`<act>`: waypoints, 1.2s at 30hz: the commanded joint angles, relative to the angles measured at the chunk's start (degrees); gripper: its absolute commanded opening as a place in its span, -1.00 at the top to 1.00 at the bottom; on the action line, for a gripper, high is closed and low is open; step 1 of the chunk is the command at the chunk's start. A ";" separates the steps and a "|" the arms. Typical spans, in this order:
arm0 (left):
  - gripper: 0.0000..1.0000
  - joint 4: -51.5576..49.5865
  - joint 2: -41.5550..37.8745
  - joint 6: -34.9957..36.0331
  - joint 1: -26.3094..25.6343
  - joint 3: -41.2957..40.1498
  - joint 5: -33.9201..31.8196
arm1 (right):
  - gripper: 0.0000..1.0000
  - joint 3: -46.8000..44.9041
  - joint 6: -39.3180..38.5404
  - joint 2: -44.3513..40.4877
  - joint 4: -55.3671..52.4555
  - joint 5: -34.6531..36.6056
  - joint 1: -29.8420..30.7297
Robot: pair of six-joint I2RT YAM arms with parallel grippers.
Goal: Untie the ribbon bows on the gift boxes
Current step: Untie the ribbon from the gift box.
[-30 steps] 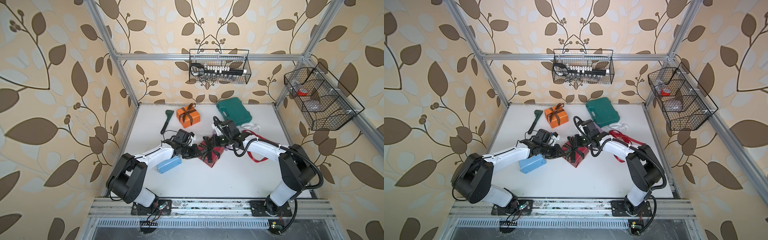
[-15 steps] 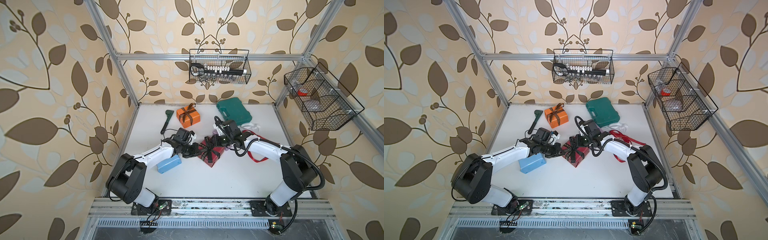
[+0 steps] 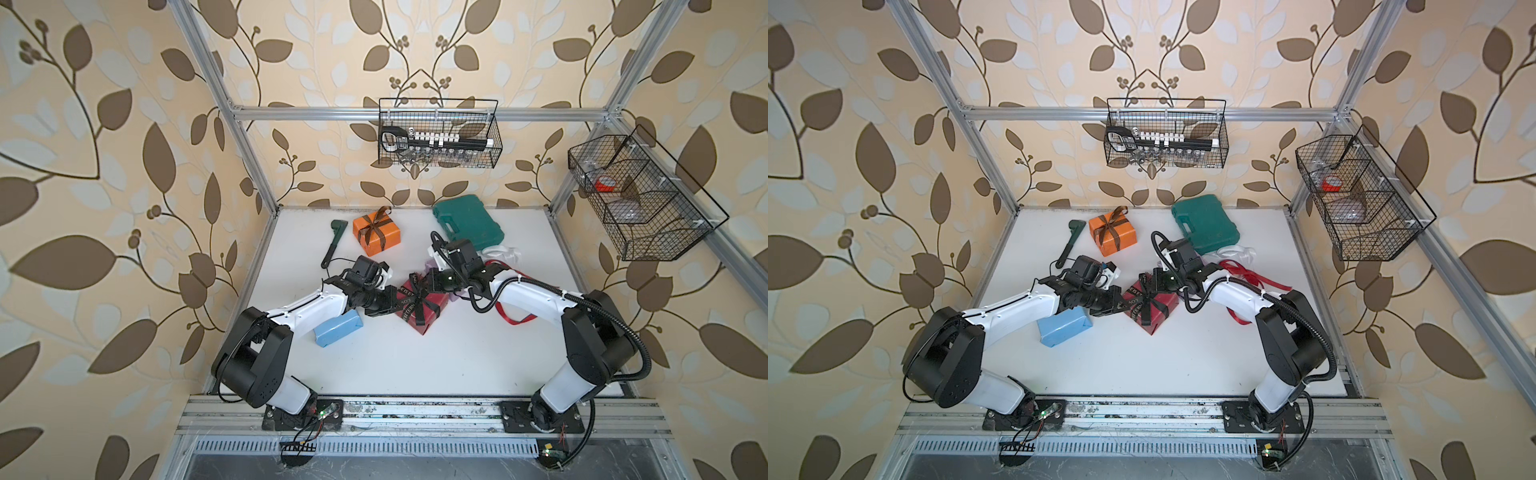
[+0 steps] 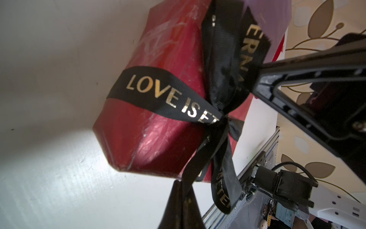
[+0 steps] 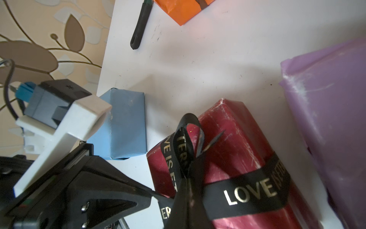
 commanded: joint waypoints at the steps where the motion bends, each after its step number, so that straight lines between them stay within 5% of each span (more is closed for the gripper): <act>1: 1.00 -0.42 -2.14 0.99 -0.46 0.98 0.09 | 1.00 -0.85 0.19 1.07 0.75 0.11 -0.23; 17: 1.00 -7.75 -9.64 6.85 7.29 -0.35 -0.69 | 1.00 -7.27 0.43 -8.07 1.74 0.84 -11.95; 22: 1.00 -5.53 -7.33 5.93 6.90 -0.17 2.45 | 0.96 -4.81 -0.58 -7.00 1.18 0.12 -7.48; 29: 1.00 -1.70 -5.62 3.63 6.60 -2.53 2.64 | 0.32 -1.66 0.56 -1.99 2.11 -1.00 0.86; 36: 1.00 0.00 -5.29 2.95 6.14 -4.20 2.90 | 0.23 1.03 3.21 2.49 3.67 -1.16 4.04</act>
